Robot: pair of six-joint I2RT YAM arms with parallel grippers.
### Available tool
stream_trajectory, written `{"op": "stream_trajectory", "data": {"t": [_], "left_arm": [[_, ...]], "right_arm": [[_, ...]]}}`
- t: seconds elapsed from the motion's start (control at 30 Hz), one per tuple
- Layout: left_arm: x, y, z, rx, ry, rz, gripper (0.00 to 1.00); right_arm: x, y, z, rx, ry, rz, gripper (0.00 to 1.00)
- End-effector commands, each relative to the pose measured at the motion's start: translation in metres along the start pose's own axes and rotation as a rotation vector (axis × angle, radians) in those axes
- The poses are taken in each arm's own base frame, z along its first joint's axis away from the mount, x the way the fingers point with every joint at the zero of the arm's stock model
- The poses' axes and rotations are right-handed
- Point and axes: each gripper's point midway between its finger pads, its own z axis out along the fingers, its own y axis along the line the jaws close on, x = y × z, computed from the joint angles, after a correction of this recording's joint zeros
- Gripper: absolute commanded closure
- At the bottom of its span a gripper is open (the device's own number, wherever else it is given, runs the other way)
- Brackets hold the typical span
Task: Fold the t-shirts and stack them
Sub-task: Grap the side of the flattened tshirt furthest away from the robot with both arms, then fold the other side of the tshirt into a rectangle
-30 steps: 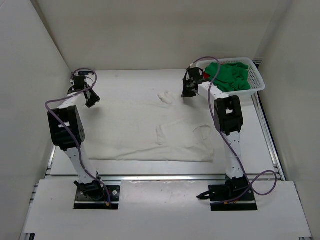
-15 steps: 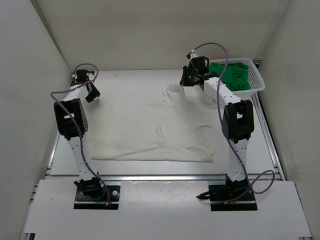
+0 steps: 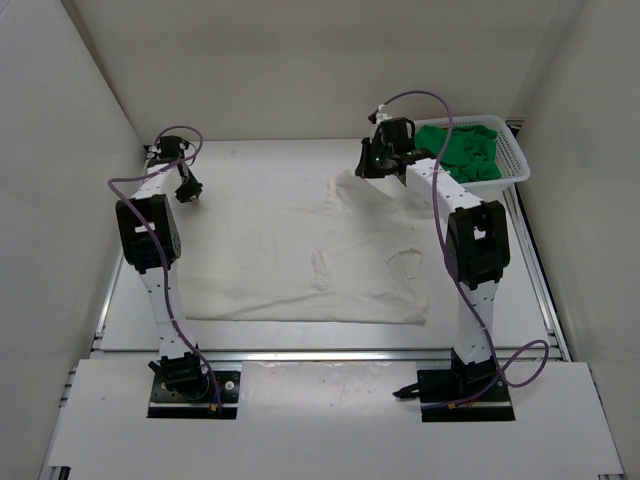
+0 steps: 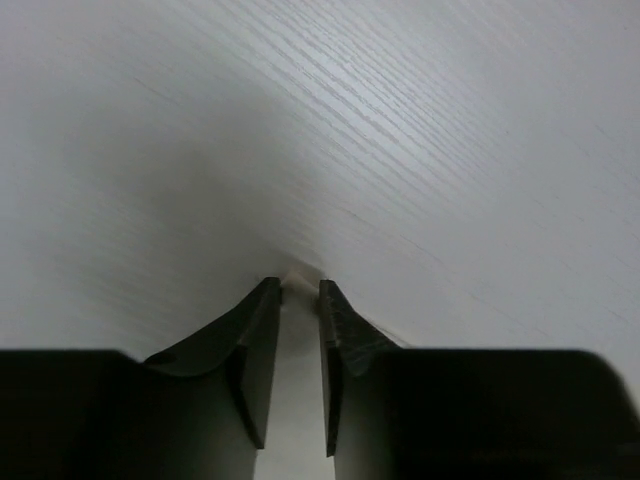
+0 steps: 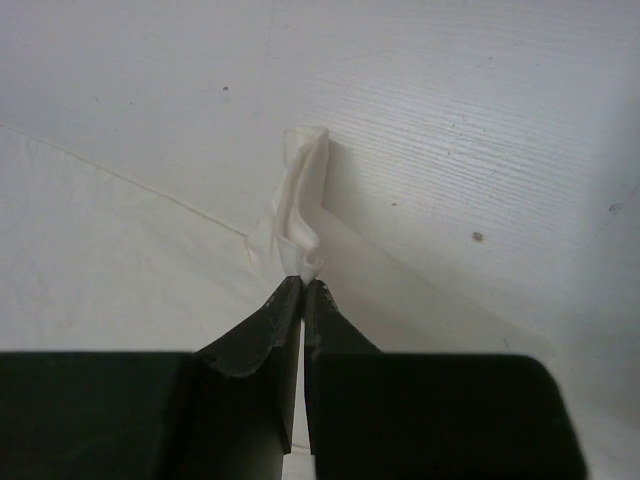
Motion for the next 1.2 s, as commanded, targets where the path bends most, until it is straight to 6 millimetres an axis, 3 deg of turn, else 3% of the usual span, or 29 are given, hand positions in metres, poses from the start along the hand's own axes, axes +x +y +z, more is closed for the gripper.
{"op": "stream_trajectory", "data": {"t": [0.0, 0.13, 0.37, 0.43, 0.5, 0.53, 0.6, 0.73, 0.77, 0.8, 0.83, 0.87, 0.97, 1.03, 1.07, 1.13, 1.17], "left_arm": [[-0.007, 0.007, -0.005, -0.019, -0.014, 0.006, 0.69], [-0.005, 0.005, -0.003, -0.02, -0.011, 0.012, 0.72], [-0.014, -0.005, -0.006, -0.003, -0.028, 0.007, 1.0], [-0.019, -0.008, -0.02, 0.013, -0.048, 0.007, 1.0], [-0.022, -0.013, -0.032, 0.046, -0.072, -0.007, 1.0], [-0.013, -0.01, -0.032, 0.05, -0.057, -0.009, 1.0], [-0.028, -0.015, -0.057, 0.095, -0.121, -0.034, 1.0], [-0.029, -0.017, -0.09, 0.143, -0.151, -0.05, 1.0], [-0.018, -0.019, -0.089, 0.158, -0.124, -0.055, 1.0], [-0.022, -0.017, -0.099, 0.173, -0.144, -0.069, 1.0], [-0.021, -0.017, -0.109, 0.195, -0.156, -0.074, 1.0], [-0.013, -0.011, -0.108, 0.188, -0.142, -0.079, 1.0], [-0.007, 0.001, -0.127, 0.182, -0.149, -0.084, 1.0], [-0.006, 0.008, -0.135, 0.195, -0.162, -0.095, 1.0], [-0.004, 0.013, -0.141, 0.197, -0.173, -0.104, 1.0], [0.0, 0.024, -0.147, 0.187, -0.181, -0.12, 1.0], [0.008, 0.027, -0.15, 0.186, -0.172, -0.126, 1.0]], "right_arm": [[-0.039, 0.013, -0.028, -0.033, -0.116, -0.027, 1.0], [-0.044, 0.016, -0.038, -0.041, -0.139, -0.028, 1.0], [-0.055, 0.022, -0.056, -0.045, -0.179, -0.021, 1.0], [-0.059, 0.023, -0.065, -0.049, -0.191, -0.007, 1.0], [-0.048, 0.024, -0.072, -0.057, -0.176, 0.03, 1.0], [-0.053, 0.026, -0.081, -0.059, -0.198, 0.03, 1.0], [-0.04, 0.028, -0.094, -0.06, -0.205, 0.072, 1.0], [-0.021, 0.033, -0.127, -0.05, -0.224, 0.077, 1.0], [-0.005, 0.03, -0.126, -0.038, -0.196, 0.085, 1.0], [0.001, 0.03, -0.135, -0.031, -0.203, 0.094, 1.0], [-0.001, 0.038, -0.149, -0.049, -0.231, 0.089, 1.0], [0.017, 0.034, -0.146, -0.037, -0.195, 0.095, 1.0], [0.034, 0.042, -0.174, -0.037, -0.221, 0.075, 1.0], [0.061, 0.043, -0.179, -0.032, -0.192, 0.066, 1.0], [0.062, 0.045, -0.189, -0.034, -0.209, 0.062, 1.0], [0.089, 0.045, -0.194, -0.029, -0.179, 0.053, 1.0], [0.091, 0.048, -0.2, -0.036, -0.193, 0.045, 1.0]]}}
